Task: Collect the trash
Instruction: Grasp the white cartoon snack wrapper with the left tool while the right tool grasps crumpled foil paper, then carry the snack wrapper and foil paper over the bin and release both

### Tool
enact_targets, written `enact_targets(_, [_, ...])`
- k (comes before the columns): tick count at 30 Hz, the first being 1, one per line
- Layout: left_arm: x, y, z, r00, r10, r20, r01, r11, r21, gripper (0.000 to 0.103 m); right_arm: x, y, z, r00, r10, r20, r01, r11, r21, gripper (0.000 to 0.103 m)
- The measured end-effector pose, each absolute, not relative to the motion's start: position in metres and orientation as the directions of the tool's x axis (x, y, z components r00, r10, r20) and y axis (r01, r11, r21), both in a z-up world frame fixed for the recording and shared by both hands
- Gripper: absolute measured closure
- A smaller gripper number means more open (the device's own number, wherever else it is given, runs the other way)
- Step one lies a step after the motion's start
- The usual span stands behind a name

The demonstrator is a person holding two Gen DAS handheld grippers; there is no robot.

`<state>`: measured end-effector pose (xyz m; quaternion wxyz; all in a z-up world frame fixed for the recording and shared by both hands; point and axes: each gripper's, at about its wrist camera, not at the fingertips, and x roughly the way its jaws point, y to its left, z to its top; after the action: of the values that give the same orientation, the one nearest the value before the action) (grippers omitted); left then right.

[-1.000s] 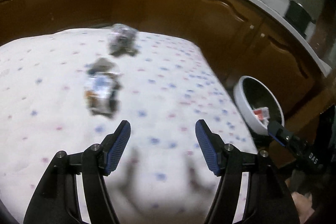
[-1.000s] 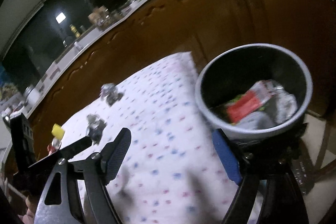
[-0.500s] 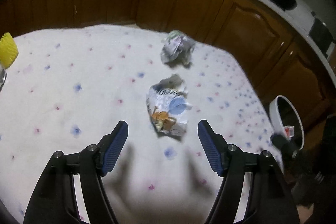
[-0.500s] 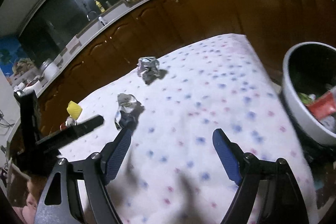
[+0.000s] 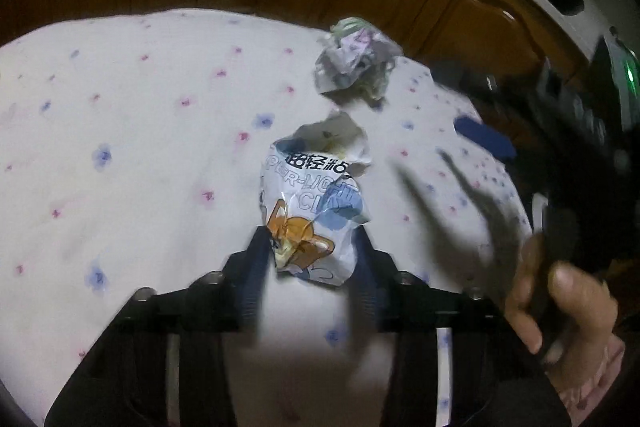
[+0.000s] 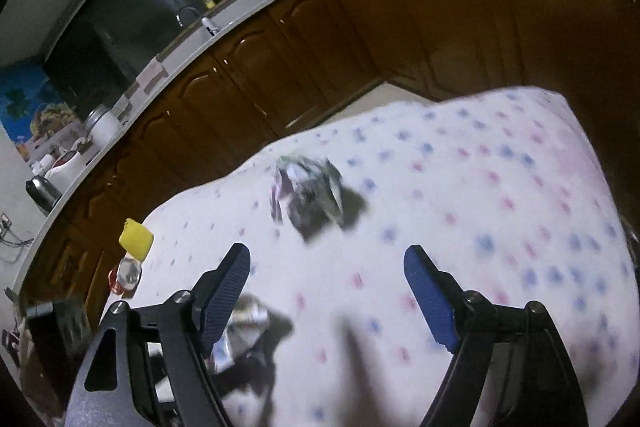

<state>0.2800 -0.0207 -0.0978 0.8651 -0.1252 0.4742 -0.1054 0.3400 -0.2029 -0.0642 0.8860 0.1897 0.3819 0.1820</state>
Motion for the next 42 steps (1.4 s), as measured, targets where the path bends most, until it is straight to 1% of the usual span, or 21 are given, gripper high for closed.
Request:
enact_targets(1, [0.280, -0.018, -0.097, 0.534, -0.303, -0.789, 0.062, 0.945, -0.321, 0.071, 0.346, -0.200, -0.065, 0.639, 0.475, -0.605, -0.180, 0.857, 0.483, 0.022])
enact_targets(3, [0.279, -0.014, -0.096, 0.537, -0.310, -0.784, 0.060, 0.942, -0.331, 0.073, 0.358, -0.193, -0.067, 0.639, 0.479, -0.602, -0.190, 0.856, 0.480, 0.022])
enact_targets(7, [0.275, -0.010, -0.092, 0.546, -0.312, -0.778, 0.058, 0.940, -0.337, 0.074, 0.379, -0.181, -0.074, 0.629, 0.476, -0.614, -0.201, 0.863, 0.463, 0.024])
enact_targets(9, [0.273, -0.008, -0.091, 0.554, -0.307, -0.774, 0.051, 0.940, -0.336, 0.075, 0.389, -0.175, -0.079, 0.617, 0.467, -0.634, -0.198, 0.871, 0.449, 0.032])
enact_targets(10, [0.272, -0.007, -0.090, 0.560, -0.293, -0.775, 0.042, 0.944, -0.327, 0.075, 0.392, -0.172, -0.083, 0.610, 0.460, -0.645, -0.196, 0.876, 0.440, 0.041])
enact_targets(11, [0.272, -0.007, -0.089, 0.565, -0.282, -0.775, 0.035, 0.947, -0.319, 0.075, 0.395, -0.169, -0.086, 0.602, 0.454, -0.657, -0.194, 0.881, 0.431, 0.052])
enact_targets(12, [0.272, -0.005, -0.089, 0.564, -0.284, -0.775, 0.035, 0.946, -0.322, 0.075, 0.396, -0.168, -0.089, 0.596, 0.451, -0.664, -0.193, 0.883, 0.427, 0.061])
enact_targets(13, [0.271, -0.004, -0.089, 0.565, -0.280, -0.776, 0.029, 0.947, -0.321, 0.075, 0.396, -0.167, -0.092, 0.592, 0.449, -0.669, -0.192, 0.885, 0.424, 0.076])
enact_targets(15, [0.268, -0.005, -0.087, 0.570, -0.272, -0.775, 0.026, 0.949, -0.314, 0.075, 0.389, -0.169, -0.092, 0.599, 0.449, -0.662, -0.199, 0.885, 0.420, 0.082])
enact_targets(16, [0.268, -0.005, -0.087, 0.571, -0.273, -0.775, 0.027, 0.949, -0.314, 0.075, 0.384, -0.171, -0.091, 0.600, 0.452, -0.660, -0.202, 0.884, 0.422, 0.089])
enact_targets(17, [0.266, -0.005, -0.086, 0.572, -0.271, -0.774, 0.027, 0.949, -0.313, 0.075, 0.380, -0.174, -0.090, 0.600, 0.456, -0.658, -0.202, 0.882, 0.427, 0.092])
enact_targets(19, [0.263, -0.005, -0.084, 0.574, -0.272, -0.772, 0.030, 0.950, -0.312, 0.075, 0.368, -0.181, -0.087, 0.605, 0.455, -0.654, -0.203, 0.881, 0.426, 0.097])
enact_targets(20, [0.262, -0.006, -0.085, 0.574, -0.272, -0.772, 0.031, 0.950, -0.312, 0.075, 0.360, -0.186, -0.086, 0.606, 0.457, -0.651, -0.204, 0.880, 0.428, 0.098])
enact_targets(28, [0.251, -0.021, -0.080, 0.573, -0.300, -0.762, 0.067, 0.944, -0.322, 0.075, 0.285, -0.223, -0.073, 0.628, 0.441, -0.641, -0.198, 0.887, 0.417, 0.099])
enact_targets(32, [0.237, -0.039, -0.071, 0.579, -0.316, -0.751, 0.113, 0.944, -0.311, 0.075, 0.234, -0.244, -0.064, 0.665, 0.402, -0.629, -0.182, 0.904, 0.386, 0.099])
enact_targets(35, [0.228, -0.054, -0.068, 0.574, -0.331, -0.749, 0.152, 0.942, -0.300, 0.075, 0.202, -0.261, -0.058, 0.692, 0.382, -0.612, -0.154, 0.907, 0.392, 0.099])
enact_targets(42, [0.206, -0.095, -0.062, 0.557, -0.369, -0.744, 0.235, 0.929, -0.285, 0.075, 0.156, -0.295, -0.051, 0.727, 0.316, -0.610, -0.085, 0.923, 0.376, 0.099])
